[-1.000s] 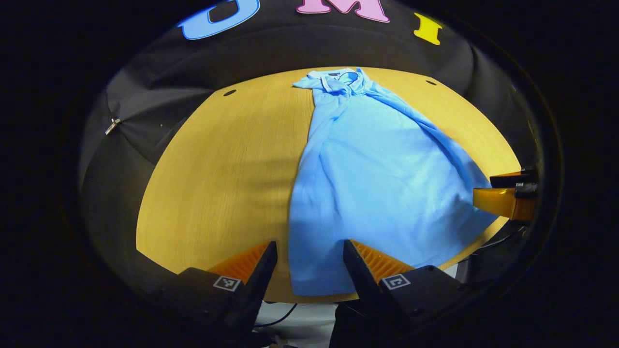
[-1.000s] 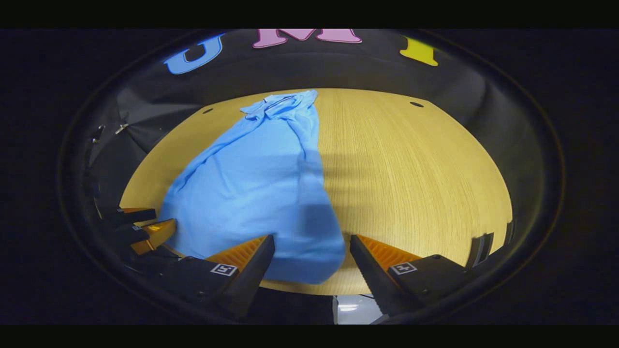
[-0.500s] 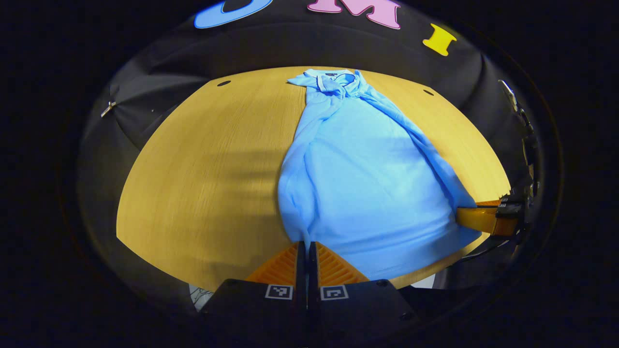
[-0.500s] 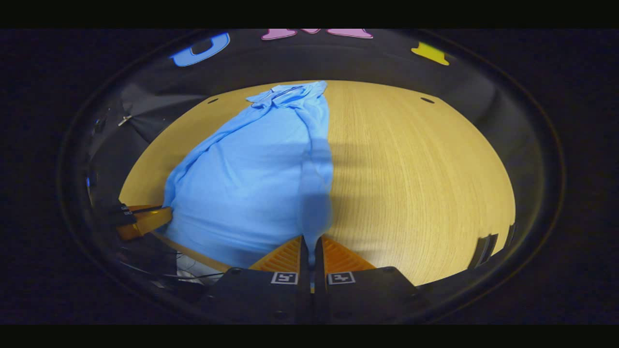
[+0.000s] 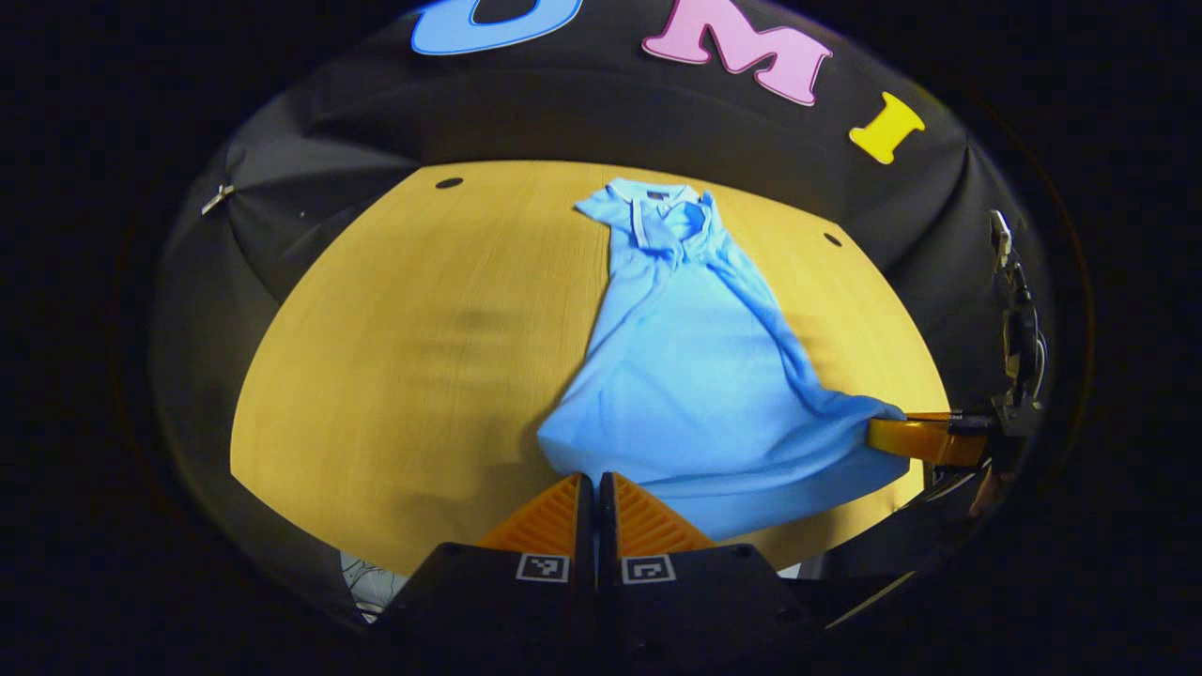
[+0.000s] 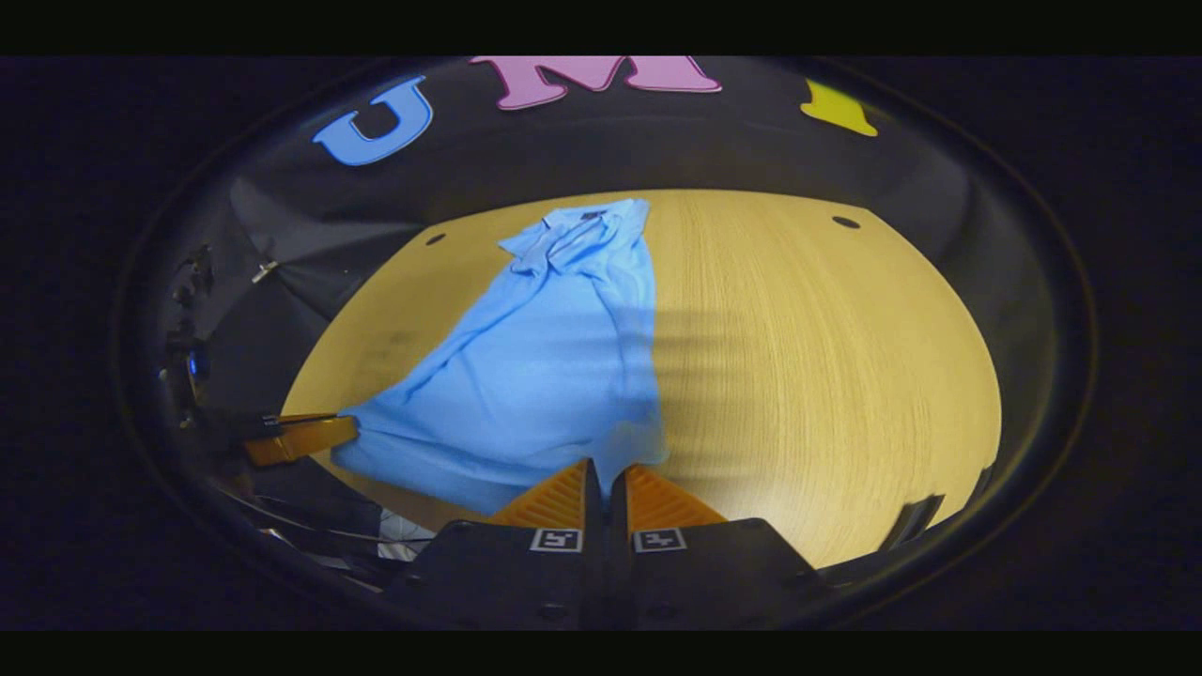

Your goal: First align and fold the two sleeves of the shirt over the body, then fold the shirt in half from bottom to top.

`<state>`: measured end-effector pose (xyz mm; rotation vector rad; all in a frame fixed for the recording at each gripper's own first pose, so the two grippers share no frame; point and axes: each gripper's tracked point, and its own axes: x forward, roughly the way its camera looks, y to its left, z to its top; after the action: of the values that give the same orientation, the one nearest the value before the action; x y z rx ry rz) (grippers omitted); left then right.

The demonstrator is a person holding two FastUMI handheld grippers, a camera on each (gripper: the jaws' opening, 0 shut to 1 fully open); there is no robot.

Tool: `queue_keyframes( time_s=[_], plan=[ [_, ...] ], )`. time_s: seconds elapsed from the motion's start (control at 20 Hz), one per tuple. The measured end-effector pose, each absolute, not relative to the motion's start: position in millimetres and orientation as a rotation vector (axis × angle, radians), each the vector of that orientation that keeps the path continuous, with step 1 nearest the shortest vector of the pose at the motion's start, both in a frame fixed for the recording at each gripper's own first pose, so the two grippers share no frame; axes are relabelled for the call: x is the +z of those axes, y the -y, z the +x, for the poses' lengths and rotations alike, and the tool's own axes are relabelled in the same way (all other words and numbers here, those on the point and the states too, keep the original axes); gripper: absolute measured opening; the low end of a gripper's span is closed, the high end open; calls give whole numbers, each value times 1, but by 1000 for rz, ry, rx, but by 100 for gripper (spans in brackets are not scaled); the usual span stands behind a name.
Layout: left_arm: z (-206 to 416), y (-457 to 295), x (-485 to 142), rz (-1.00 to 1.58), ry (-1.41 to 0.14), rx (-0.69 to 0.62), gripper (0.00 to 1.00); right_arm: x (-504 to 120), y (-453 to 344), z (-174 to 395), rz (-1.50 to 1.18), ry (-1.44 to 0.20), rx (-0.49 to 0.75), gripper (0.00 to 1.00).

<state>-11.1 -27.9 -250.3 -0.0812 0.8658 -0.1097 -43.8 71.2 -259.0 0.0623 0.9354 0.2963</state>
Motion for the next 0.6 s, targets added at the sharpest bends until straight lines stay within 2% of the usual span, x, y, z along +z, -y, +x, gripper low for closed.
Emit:
queue_keyframes(
  time_s=[0.5,0.55,0.6],
  plan=[
    [158,36,-145,-61,-671,-125,6,-165,-93,150,56,-667,336,5],
    [174,34,-141,-58,-654,-124,6,-160,-96,169,61,-644,332,0],
    [192,33,-136,-52,-639,-120,6,-156,-97,188,66,-623,329,5]
  ],
)
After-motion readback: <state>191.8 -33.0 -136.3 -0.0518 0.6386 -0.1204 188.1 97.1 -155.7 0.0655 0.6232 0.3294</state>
